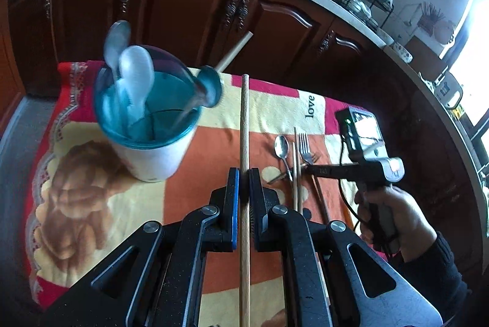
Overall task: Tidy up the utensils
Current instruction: 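Lift the chopstick and fork and carry both over the cup opening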
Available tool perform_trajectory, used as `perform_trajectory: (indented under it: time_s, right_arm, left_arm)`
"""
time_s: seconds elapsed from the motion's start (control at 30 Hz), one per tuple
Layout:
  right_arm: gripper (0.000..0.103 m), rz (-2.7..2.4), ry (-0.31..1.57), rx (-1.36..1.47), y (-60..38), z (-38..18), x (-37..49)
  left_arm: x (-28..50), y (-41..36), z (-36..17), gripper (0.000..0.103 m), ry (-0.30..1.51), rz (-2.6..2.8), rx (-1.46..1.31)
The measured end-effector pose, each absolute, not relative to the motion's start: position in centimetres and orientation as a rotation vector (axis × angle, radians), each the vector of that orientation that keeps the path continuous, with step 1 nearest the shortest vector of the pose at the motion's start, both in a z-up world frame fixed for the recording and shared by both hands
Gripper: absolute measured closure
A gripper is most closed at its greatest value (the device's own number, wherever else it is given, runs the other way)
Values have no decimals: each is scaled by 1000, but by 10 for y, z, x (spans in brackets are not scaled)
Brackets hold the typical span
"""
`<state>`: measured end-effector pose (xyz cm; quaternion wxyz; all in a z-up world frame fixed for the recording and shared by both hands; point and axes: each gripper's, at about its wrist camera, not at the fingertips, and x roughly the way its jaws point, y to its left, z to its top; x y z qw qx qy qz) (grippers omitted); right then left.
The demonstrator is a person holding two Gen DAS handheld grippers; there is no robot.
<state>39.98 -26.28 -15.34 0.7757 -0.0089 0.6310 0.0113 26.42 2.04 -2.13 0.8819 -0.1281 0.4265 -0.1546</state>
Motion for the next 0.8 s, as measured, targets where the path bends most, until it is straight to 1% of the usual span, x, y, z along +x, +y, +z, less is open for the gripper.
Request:
perform_trajectory:
  time_s: [0.1,0.2,0.33,0.47,0.63,0.8]
  right_arm:
    - [98,43,1300,28,-270,-140,384]
    - [98,61,1177,100,-280,-112,360]
    - [98,51,971,149,-276,-60,323]
    - [98,105,787,151,-239,-3,293]
    - [98,227,638,166,-189,52,286]
    - [98,325,575,158,-139,73,294]
  left_arm:
    - [262,34,-14,98,871,-311,-289]
    - [258,49,-4,98,840,-292,-306]
    - [254,67,12,98,765,-261,-337]
    - [255,87,33,98,685,-211,-350]
    - [264,107,62,98,550,-141,-327]
    - [288,120,75,98,435,-101,-291]
